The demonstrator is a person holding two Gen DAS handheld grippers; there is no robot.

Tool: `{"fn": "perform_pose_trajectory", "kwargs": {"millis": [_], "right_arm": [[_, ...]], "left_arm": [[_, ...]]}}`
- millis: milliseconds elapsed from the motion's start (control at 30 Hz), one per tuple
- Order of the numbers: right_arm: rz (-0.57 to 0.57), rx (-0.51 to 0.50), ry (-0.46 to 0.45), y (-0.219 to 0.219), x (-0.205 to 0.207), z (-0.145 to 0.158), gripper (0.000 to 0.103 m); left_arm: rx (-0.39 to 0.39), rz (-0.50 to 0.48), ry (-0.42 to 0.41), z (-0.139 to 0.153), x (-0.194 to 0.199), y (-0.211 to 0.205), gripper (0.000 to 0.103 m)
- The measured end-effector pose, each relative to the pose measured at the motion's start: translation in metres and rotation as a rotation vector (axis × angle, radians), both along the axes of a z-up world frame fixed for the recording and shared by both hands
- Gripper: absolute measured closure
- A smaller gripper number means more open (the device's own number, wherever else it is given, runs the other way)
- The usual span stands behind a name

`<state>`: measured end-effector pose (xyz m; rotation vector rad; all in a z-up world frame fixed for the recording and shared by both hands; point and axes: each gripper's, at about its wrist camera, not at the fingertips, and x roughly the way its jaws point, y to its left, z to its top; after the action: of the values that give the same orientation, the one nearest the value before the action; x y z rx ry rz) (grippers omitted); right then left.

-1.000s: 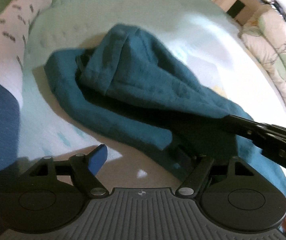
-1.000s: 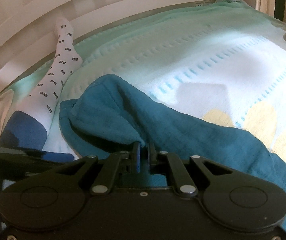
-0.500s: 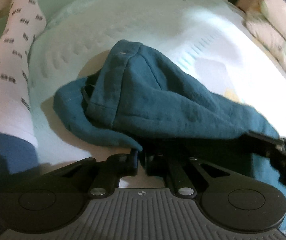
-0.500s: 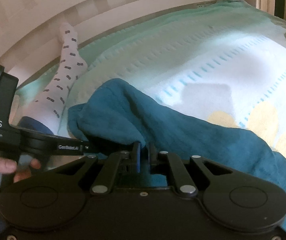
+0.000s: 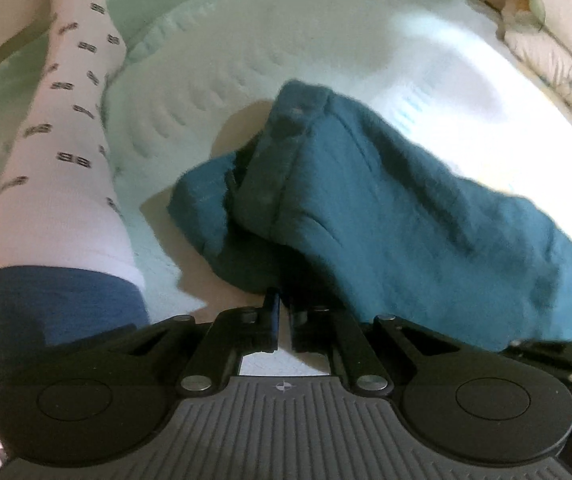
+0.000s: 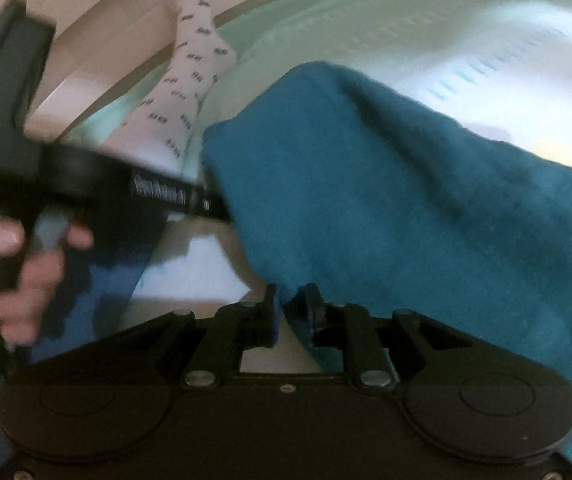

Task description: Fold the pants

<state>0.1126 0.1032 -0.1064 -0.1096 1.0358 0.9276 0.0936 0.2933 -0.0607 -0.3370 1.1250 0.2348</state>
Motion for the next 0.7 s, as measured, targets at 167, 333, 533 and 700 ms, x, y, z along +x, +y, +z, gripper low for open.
{"fn": "perform_pose_trajectory", "kwargs": {"millis": [167, 333, 533, 700], "right_arm": [[-0.059, 0.098, -0.001, -0.026, 0.005, 0.02, 0.077], [-0.146, 0.127, 0.0, -0.05, 0.02, 0.03, 0.077], [-0.149, 0.102, 0.002, -0.054, 0.018, 0.029, 0.077], [-0.151, 0.11, 0.009, -0.056, 0.015, 0.031, 0.077]], "left_arm": [[0.011, 0.052, -0.082, 0.033, -0.016, 0.018, 0.097], [-0.115, 0.129, -0.071, 0.025, -0.006, 0.035, 0.096], [-0.216, 0.037, -0.06, 0.008, -0.006, 0.007, 0.095], [-0.154, 0.0, -0.074, 0.0, 0.01, -0.006, 0.096]]}}
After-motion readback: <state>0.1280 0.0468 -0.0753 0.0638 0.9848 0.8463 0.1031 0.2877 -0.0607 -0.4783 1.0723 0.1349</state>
